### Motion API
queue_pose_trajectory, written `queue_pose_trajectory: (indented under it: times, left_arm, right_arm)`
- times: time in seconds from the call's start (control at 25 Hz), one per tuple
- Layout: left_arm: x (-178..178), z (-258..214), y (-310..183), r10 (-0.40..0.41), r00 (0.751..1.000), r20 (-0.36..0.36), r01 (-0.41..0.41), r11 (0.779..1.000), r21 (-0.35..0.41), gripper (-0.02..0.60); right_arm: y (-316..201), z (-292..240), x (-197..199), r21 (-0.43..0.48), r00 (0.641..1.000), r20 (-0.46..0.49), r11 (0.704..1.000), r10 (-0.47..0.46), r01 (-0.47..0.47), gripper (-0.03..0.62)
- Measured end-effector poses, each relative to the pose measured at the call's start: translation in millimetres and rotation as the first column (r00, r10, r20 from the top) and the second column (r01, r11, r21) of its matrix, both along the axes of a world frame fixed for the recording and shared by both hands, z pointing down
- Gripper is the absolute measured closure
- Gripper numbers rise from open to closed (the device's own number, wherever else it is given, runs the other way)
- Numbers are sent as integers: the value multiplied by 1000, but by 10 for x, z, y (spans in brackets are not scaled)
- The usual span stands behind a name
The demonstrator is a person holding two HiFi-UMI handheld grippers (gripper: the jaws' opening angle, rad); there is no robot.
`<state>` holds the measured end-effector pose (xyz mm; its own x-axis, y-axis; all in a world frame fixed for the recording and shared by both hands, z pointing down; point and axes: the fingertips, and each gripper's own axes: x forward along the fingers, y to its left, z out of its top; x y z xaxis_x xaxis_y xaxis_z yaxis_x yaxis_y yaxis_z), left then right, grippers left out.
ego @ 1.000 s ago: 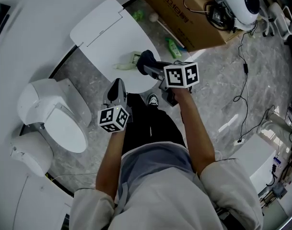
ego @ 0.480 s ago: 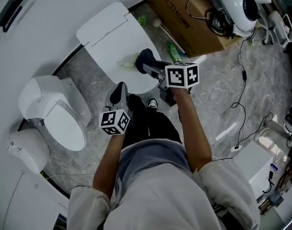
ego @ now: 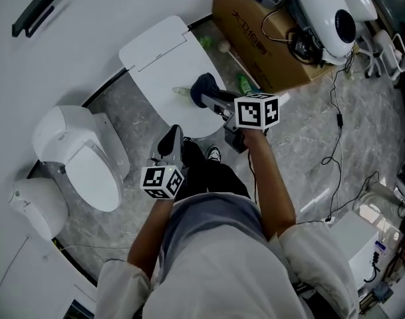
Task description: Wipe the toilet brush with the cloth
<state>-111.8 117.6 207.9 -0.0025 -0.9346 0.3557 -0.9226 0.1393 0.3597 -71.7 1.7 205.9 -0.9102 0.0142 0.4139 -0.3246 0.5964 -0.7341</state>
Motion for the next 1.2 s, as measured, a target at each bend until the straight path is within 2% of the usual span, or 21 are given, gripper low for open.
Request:
queue_pose_trajectory:
  times: [0.48, 0.76, 0.96, 1.2]
  left_arm:
    - [177, -604, 224, -24, 999, 28, 22, 997, 80, 581]
    - [281, -961, 386, -50, 998, 41, 44, 989, 139, 581]
    - [344, -1233, 459, -61, 996, 62, 49, 982, 184, 581]
    - [374, -1514, 582, -101, 992, 72, 81, 969, 233, 581]
  right_arm:
    - [250, -658, 298, 186, 996, 38, 980, -83, 74, 505]
    - [386, -1002, 562, 282, 997, 58, 959, -53, 35, 505]
    - [470, -1171, 768, 378, 999, 15, 926, -33, 25, 505]
    - [582, -1374, 1063, 448, 1000, -10, 894, 4, 1, 507]
